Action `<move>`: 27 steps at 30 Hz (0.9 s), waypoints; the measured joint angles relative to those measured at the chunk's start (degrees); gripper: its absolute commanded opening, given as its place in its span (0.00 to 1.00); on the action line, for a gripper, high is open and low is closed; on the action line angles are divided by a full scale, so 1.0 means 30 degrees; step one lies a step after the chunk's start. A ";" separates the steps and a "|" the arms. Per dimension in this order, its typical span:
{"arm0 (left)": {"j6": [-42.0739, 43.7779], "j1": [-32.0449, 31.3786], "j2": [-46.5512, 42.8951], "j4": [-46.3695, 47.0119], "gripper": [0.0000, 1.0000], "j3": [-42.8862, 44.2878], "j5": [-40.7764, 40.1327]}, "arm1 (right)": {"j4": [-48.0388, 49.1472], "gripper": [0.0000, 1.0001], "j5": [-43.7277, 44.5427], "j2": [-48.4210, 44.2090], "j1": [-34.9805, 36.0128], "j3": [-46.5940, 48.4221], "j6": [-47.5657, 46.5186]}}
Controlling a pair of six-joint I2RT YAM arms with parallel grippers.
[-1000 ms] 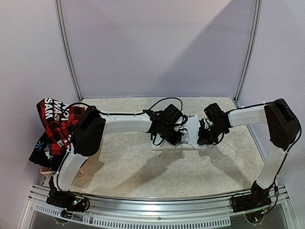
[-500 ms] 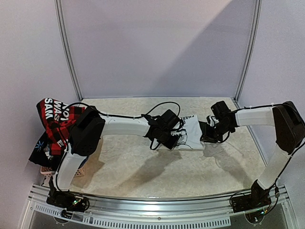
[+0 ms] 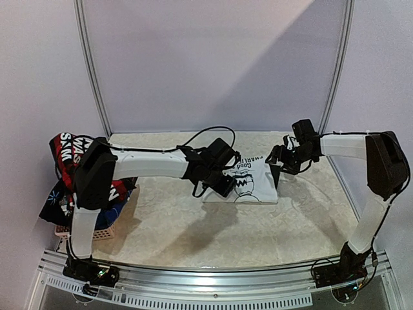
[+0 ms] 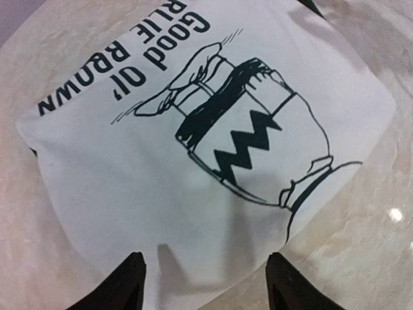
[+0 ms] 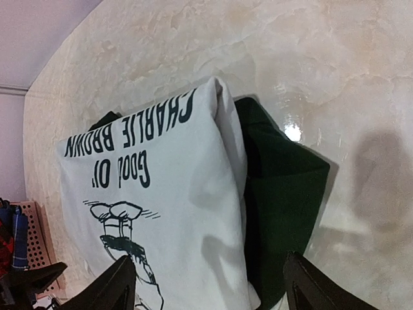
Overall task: Fold and stack the mixed laundry pile
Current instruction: Smooth out the square-folded T-shirt at the center of the board.
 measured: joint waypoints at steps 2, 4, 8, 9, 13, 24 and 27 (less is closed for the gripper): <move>-0.0160 0.0087 -0.1078 0.0066 0.76 -0.1042 -0.0474 | -0.0051 0.80 -0.0066 0.0845 -0.0044 0.0656 -0.0007; -0.0197 0.0233 -0.1894 0.0160 0.80 -0.1851 -0.0925 | -0.0204 0.81 -0.0066 0.1749 -0.0087 0.1319 -0.0058; -0.0481 0.0852 -0.3220 0.0590 0.83 -0.3585 -0.1829 | -0.0663 0.82 0.0182 0.2798 -0.0175 0.2033 -0.0248; -0.0532 0.1042 -0.3366 0.0656 0.83 -0.3927 -0.1982 | -0.0794 0.82 0.0233 0.2885 -0.0211 0.2091 -0.0299; -0.0882 0.1938 -0.3643 0.1188 0.83 -0.5472 -0.2193 | -0.1304 0.82 0.0328 0.3279 -0.0372 0.2688 -0.0568; -0.1260 0.2623 -0.3643 0.2011 0.82 -0.6484 -0.2404 | -0.1362 0.78 -0.0430 0.5064 -0.0466 0.4065 -0.1005; -0.1333 0.2761 -0.3628 0.2244 0.80 -0.6586 -0.2382 | -0.1202 0.76 -0.1093 0.5260 -0.0474 0.4175 -0.1005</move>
